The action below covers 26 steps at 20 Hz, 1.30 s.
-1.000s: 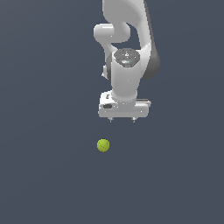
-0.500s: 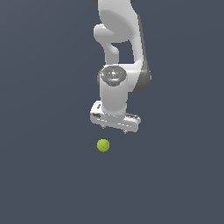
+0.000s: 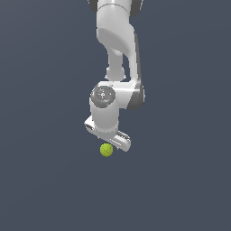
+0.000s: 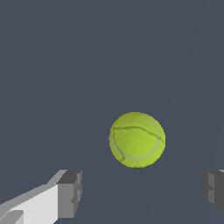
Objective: Pick up the object and move it to a goal position.
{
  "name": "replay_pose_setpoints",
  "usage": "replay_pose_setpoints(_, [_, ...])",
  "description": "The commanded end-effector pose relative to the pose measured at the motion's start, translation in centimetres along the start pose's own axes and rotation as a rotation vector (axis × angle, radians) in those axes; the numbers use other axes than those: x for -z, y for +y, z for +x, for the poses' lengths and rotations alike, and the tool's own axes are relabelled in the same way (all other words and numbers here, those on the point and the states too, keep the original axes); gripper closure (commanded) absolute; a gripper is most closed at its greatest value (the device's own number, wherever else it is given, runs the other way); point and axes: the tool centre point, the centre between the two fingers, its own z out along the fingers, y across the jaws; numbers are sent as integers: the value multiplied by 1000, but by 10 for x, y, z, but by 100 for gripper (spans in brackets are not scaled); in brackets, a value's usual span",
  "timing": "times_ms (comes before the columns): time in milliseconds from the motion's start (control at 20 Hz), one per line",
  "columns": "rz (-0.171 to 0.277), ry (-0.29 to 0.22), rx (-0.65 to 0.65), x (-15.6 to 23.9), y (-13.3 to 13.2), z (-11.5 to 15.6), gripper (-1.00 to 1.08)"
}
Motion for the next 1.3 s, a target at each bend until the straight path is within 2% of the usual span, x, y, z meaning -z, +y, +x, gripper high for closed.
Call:
replay_pose_setpoints(0, [-3,2,-41,-6,4,6,-92])
replay_pose_setpoints(550, [-7,3,-80,-17,9,12,-92])
replay_pose_setpoints(1000, [-7,4,-84,-58,10,12,-92])
replay_pose_setpoints(1250, [-7,4,-85,-64,9,13,-92])
